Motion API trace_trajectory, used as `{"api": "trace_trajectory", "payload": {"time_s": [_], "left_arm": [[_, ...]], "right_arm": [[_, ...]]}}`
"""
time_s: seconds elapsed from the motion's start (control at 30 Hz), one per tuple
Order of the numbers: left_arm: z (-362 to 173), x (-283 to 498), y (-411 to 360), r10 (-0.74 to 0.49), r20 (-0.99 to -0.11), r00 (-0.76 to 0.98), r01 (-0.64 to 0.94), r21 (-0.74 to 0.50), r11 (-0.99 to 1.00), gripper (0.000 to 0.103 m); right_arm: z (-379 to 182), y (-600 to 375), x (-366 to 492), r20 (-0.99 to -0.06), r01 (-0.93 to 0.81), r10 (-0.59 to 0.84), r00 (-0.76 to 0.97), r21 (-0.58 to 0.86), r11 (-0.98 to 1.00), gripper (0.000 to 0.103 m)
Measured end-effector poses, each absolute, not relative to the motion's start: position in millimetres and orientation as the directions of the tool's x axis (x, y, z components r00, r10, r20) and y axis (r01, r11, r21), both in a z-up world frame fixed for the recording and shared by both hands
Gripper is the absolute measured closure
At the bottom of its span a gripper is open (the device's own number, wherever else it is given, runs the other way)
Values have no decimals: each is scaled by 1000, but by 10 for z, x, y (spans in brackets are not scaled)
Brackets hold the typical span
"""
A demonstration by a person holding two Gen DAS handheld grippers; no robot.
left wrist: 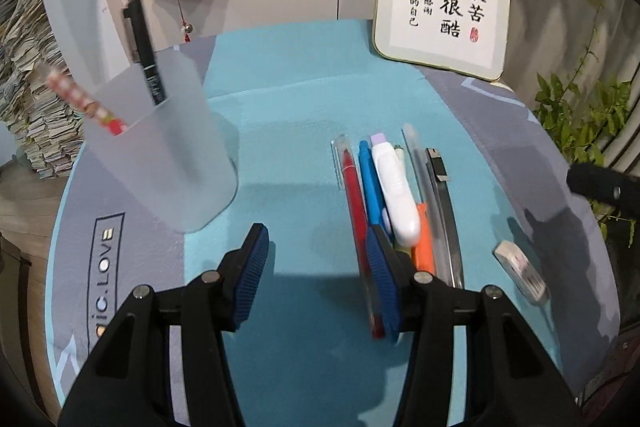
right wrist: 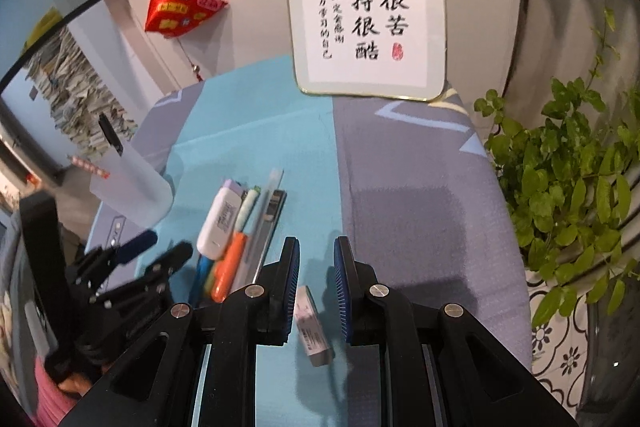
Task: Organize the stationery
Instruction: 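Grasp the red pen with left tool while right tool moves toward the silver pen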
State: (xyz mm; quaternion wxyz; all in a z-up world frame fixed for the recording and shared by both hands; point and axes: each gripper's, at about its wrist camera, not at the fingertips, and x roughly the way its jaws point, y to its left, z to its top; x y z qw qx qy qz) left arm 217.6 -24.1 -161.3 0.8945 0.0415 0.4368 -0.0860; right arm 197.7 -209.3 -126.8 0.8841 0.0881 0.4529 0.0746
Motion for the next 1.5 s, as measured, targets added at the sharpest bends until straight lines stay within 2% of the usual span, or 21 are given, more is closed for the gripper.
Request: {"api": "trace_trajectory", "payload": {"time_s": [0.33,0.43,0.5,0.53,0.97,1.5], "left_arm": [[-1725,2313,-376,-136,-804,579,243,10,970,55],[-1722,2319,-339,-167,-805,569,250,-24,968,61],[-1716,2311,-325,-180,-806,564,256,-36,966,70],[-1716,2305,-308,-184,-807,561,256,-42,966,71],[-1636,2221,-25,-215,-788,577,213,-109,971,74],[-1701,2250,-91,-190,-793,579,241,-56,969,73]], "right_arm": [[-1409,-2026,2117,-812,-57,218,541,223,973,86],[-1428,-1972,2160,-819,-64,214,533,214,975,86],[-1439,-1930,2198,-824,-68,214,525,210,975,86],[-1442,-1910,2212,-825,-69,213,523,208,976,86],[-1521,-1652,2370,-848,-60,185,497,179,982,86],[-1759,-1464,2636,-889,6,59,454,69,998,86]]}}
